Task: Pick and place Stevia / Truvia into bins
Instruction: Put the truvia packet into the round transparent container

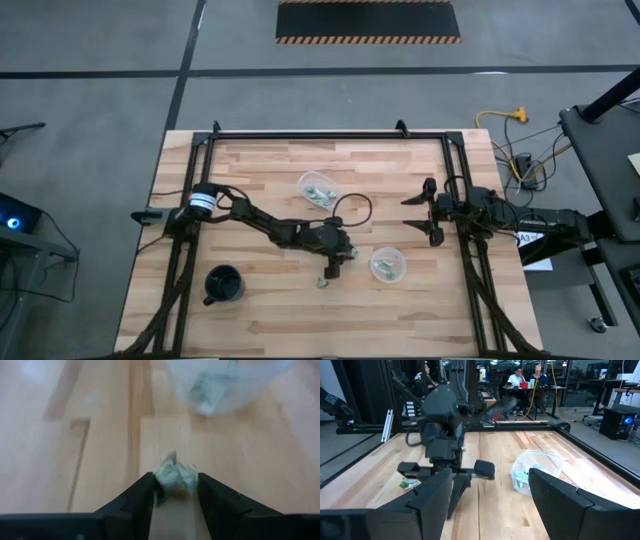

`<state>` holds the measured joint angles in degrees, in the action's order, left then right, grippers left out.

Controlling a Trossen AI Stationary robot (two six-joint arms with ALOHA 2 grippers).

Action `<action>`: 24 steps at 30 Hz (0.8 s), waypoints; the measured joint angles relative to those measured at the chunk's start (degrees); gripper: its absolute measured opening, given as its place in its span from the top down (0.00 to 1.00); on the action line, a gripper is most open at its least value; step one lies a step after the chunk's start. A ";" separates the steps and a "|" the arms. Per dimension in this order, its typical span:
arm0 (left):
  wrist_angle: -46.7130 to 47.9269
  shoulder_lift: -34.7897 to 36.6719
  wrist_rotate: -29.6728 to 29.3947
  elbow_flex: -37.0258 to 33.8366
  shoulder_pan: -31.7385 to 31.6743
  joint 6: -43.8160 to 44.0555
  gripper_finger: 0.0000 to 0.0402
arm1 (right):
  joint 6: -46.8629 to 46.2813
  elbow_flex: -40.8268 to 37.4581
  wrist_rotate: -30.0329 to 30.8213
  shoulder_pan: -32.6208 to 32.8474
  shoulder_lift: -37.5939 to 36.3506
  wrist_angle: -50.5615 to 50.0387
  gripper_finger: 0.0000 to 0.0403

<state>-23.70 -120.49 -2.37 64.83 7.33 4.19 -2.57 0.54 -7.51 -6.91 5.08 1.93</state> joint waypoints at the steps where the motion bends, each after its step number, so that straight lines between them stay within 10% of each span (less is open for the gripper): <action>1: -0.10 -0.84 0.14 0.27 0.00 -0.02 0.68 | -0.01 0.00 -0.02 0.02 -0.02 -0.01 0.37; 15: 3.77 -5.63 2.53 8.81 -0.28 -2.76 0.97 | -0.01 0.00 0.03 0.01 0.27 -0.02 0.37; 24: 4.12 -5.00 1.74 8.58 -0.22 -6.11 1.00 | -0.01 0.00 0.01 0.01 0.29 -0.02 0.38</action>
<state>-19.58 -125.49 -0.64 73.40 7.11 -1.92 -2.58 0.54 -7.50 -6.91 5.37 1.91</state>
